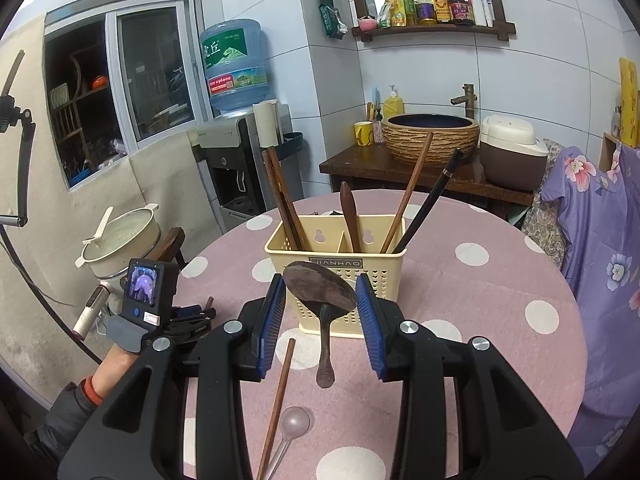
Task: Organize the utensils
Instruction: 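Grasp another brown wooden chopstick from the table with the left tool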
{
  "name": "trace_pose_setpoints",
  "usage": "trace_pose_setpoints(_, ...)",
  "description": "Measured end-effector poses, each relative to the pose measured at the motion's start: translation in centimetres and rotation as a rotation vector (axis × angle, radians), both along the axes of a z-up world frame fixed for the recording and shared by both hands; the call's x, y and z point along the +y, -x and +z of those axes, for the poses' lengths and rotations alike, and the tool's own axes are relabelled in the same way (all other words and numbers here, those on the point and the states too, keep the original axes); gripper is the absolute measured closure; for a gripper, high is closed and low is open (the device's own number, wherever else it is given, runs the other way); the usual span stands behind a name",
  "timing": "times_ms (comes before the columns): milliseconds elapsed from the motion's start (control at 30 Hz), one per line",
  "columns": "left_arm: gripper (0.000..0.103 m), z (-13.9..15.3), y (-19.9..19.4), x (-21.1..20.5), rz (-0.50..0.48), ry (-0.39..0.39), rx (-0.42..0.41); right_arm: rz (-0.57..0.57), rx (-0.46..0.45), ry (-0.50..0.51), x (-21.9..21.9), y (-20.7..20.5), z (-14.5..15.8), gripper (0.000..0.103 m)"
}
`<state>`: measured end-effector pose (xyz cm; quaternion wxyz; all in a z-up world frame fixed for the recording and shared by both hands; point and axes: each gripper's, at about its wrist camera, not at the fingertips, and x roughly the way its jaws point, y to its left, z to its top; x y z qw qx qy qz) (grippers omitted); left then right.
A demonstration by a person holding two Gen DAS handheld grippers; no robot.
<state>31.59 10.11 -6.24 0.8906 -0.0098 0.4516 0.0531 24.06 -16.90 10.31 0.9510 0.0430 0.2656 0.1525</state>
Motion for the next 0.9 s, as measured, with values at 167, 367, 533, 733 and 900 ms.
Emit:
trace_pose_setpoints(167, 0.093, 0.0, -0.8, 0.1, 0.011, -0.003, -0.001, 0.005, 0.005, -0.004, 0.1, -0.1, -0.1, 0.066)
trace_pose_setpoints(367, 0.094, 0.3, -0.7, 0.3, 0.016, 0.047, -0.023, 0.004, 0.003, -0.003, 0.1, 0.0, -0.2, 0.066)
trace_pose_setpoints(533, 0.095, 3.1, 1.1, -0.3, -0.018, 0.105, -0.111, 0.003, 0.000, -0.001, 0.0, 0.1, -0.2, 0.066)
trace_pose_setpoints(733, 0.095, 9.6, 4.9, -1.0, -0.091, 0.168, -0.282, 0.004, 0.001, -0.004, 0.0, 0.2, -0.2, 0.066)
trace_pose_setpoints(900, 0.095, 13.7, 7.7, -1.4, -0.129, 0.178, -0.399, 0.011, -0.007, -0.007, 0.1, 0.6, 0.0, 0.066)
